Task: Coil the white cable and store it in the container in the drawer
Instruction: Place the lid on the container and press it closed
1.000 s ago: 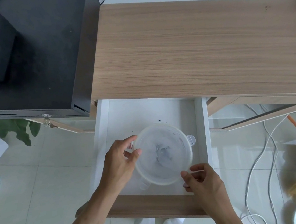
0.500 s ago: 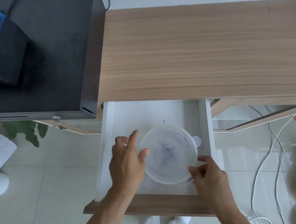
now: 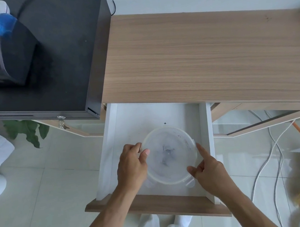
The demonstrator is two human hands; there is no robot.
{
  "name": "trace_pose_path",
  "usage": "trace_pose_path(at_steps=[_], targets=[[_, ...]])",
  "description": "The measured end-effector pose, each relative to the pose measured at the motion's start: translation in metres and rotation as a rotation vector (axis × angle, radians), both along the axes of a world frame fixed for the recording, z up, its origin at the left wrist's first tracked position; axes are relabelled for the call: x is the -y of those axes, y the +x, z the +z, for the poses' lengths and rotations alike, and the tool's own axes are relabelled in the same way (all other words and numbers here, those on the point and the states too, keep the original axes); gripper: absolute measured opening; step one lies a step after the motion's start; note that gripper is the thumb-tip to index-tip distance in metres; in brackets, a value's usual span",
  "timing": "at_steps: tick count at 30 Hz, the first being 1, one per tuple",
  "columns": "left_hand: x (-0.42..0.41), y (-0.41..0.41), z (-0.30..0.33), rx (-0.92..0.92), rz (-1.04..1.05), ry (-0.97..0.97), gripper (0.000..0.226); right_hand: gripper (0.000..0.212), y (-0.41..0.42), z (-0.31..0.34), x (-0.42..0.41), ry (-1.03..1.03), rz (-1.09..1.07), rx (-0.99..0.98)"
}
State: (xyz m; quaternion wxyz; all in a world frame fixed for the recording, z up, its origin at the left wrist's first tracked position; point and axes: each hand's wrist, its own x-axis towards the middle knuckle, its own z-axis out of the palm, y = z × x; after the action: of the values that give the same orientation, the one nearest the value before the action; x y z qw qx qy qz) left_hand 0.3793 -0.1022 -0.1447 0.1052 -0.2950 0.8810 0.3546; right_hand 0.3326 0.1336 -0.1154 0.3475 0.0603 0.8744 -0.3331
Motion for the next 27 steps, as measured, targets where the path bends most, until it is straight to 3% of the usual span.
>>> trace_pose_path(at_steps=[4, 8, 10, 15, 19, 22, 27], targets=[[0.002, 0.0, 0.006, 0.021, 0.006, 0.043, 0.039, 0.089, -0.012, 0.001, -0.003, -0.034, 0.026, 0.111], [0.005, 0.004, 0.021, 0.179, -0.194, -0.176, 0.046, 0.085, -0.007, 0.005, -0.002, -0.037, 0.034, 0.146], [0.005, 0.003, 0.027, 0.257, -0.235, -0.194, 0.047, 0.078, 0.0, 0.007, 0.0, -0.089, -0.026, 0.235], [-0.003, -0.004, 0.04, 0.342, -0.074, 0.135, 0.038, 0.052, 0.016, -0.003, 0.002, -0.197, -0.207, 0.246], [0.002, -0.007, 0.035, 0.459, 0.002, 0.383, 0.047, 0.049, 0.024, -0.003, 0.005, -0.238, -0.223, 0.19], [0.005, -0.004, 0.028, 0.404, 0.022, 0.483, 0.055, 0.049, 0.025, -0.004, 0.007, -0.211, -0.187, 0.147], [0.004, 0.004, 0.017, 0.275, 0.119, 0.599, 0.044, 0.053, 0.022, -0.007, 0.005, -0.227, -0.183, 0.165]])
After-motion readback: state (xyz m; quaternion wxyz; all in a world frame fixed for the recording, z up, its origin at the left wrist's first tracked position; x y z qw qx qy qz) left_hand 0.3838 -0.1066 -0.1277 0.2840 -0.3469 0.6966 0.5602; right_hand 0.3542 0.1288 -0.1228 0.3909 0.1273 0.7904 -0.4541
